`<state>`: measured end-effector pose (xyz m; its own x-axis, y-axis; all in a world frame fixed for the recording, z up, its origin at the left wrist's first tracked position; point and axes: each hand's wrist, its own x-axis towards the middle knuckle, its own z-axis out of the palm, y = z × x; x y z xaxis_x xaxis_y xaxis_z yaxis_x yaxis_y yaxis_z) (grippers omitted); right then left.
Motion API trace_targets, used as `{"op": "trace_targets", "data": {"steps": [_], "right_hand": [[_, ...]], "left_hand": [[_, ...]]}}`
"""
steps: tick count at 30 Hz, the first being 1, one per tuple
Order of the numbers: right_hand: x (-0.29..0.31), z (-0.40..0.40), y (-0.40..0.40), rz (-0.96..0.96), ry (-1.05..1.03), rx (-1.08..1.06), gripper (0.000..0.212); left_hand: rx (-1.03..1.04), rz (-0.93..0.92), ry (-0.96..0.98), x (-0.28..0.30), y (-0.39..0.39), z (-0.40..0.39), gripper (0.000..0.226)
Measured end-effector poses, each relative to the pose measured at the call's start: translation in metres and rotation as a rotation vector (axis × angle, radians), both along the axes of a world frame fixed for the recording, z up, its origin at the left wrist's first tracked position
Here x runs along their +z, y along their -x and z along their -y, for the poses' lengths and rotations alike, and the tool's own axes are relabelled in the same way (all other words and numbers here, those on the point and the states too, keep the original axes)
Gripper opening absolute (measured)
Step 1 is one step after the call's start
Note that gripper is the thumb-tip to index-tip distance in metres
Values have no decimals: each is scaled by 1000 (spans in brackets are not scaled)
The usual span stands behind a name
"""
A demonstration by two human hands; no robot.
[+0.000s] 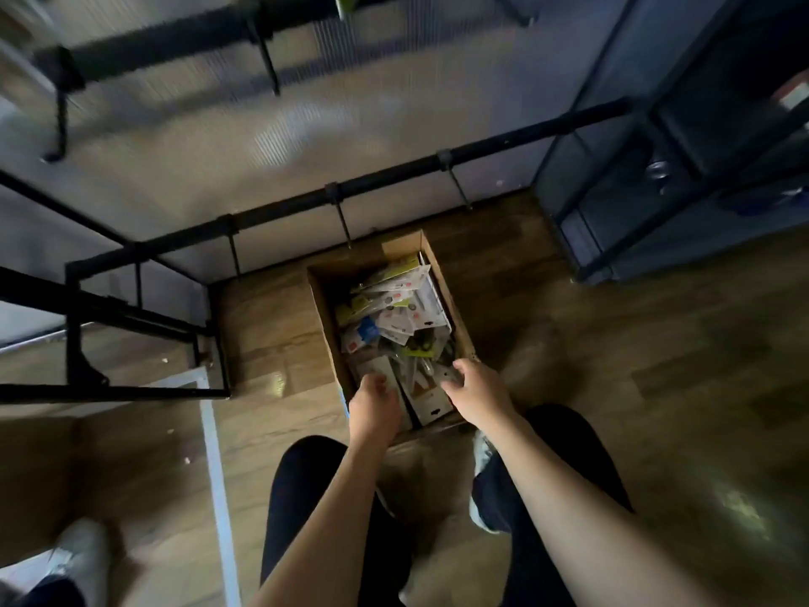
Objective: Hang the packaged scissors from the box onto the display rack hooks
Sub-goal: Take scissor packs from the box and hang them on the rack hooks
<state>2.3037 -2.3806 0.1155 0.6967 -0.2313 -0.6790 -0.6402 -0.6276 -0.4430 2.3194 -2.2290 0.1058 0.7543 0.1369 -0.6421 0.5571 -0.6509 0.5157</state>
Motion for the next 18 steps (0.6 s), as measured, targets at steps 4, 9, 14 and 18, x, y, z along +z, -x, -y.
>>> {"op": "trace_targets", "data": {"steps": [4, 9, 14, 18], "right_hand": [[-90, -15, -5, -108, 84, 136, 43], [-192, -37, -8, -171, 93, 185, 40], [-264, -43, -2, -224, 131, 190, 27], [-299, -45, -7, -384, 126, 247, 29]], "left_hand": [[-92, -45, -66, -88, -7, -1, 33], [-177, -87, -139, -178, -14, -10, 35], [-228, -171, -113, -245, -18, -14, 44], [-465, -78, -180, -268, -27, -5, 42]]}}
